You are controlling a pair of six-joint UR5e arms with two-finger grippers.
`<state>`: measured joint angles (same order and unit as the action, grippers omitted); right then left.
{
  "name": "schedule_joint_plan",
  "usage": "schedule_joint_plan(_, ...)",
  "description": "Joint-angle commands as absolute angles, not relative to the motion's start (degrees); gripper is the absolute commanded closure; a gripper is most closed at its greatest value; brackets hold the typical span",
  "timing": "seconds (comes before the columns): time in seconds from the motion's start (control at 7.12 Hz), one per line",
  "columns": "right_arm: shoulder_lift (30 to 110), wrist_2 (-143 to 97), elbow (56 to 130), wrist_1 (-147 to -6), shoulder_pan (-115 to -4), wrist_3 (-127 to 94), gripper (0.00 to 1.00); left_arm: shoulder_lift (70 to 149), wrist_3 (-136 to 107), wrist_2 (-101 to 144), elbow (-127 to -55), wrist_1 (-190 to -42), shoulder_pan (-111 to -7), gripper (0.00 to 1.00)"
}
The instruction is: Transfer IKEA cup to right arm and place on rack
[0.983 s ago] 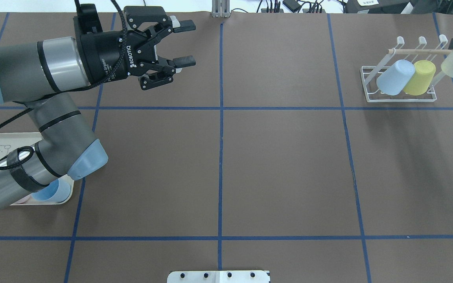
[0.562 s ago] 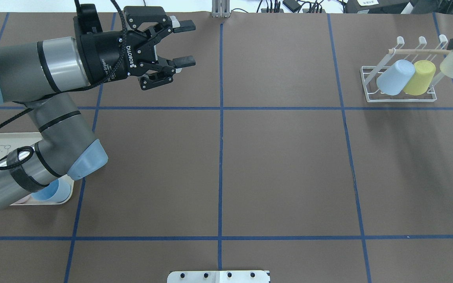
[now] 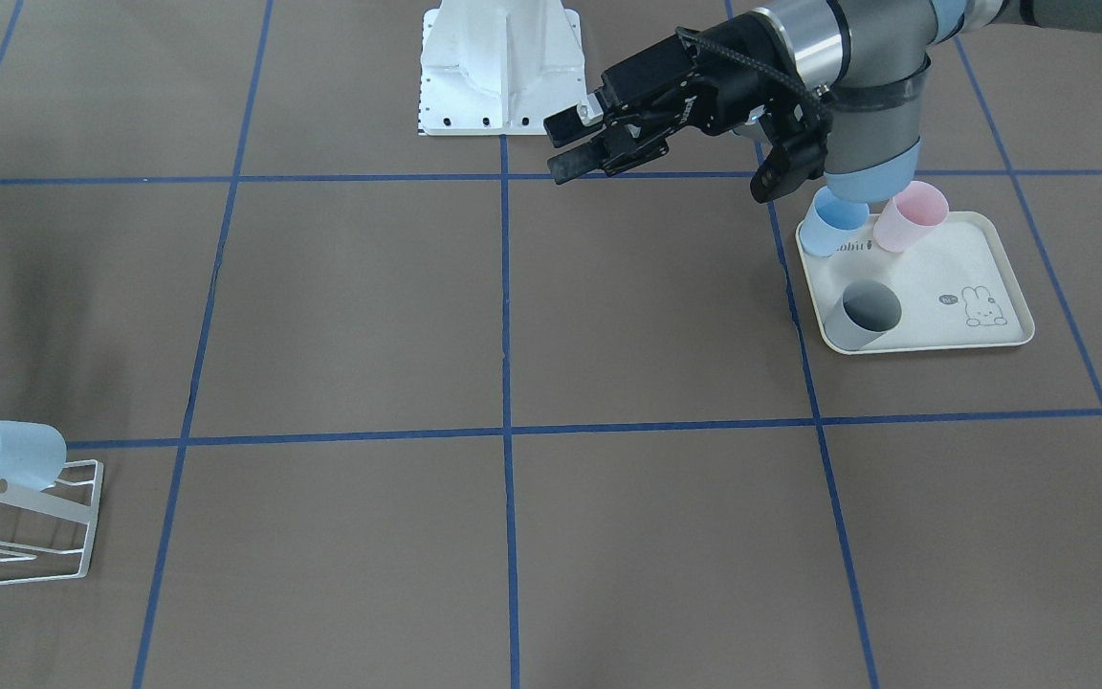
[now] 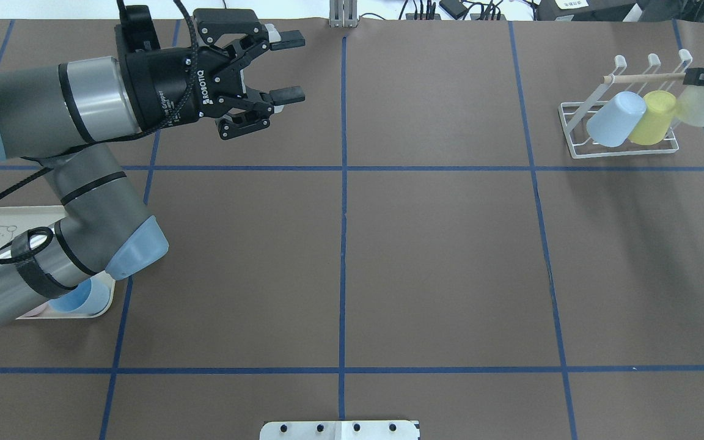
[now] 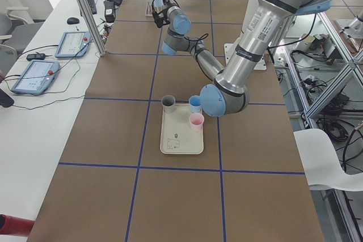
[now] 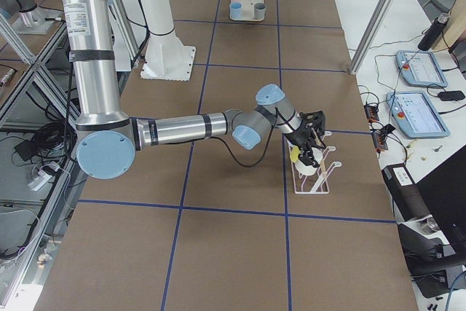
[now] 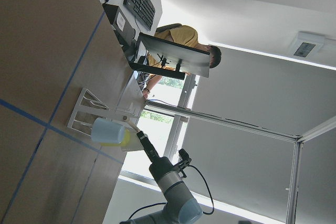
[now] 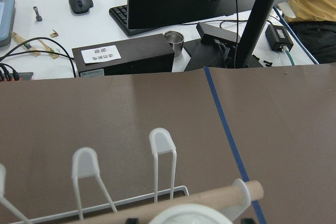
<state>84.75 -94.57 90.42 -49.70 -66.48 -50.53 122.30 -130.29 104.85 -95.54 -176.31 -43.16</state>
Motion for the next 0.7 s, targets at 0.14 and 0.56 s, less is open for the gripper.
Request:
schedule_joint_plan(0.14,84.90,-94.75,90.96,-48.96,-66.44,-50.89,0.00,122.26,-130.25,104.85,-95.54,-176.31,-43.15,0.27)
schedule_joint_plan(0.56,90.24,-96.93,98.57,-47.46,-66.36,-51.86,0.00,121.82,-126.42,105.47,-95.62,-174.04,-43.24,0.27)
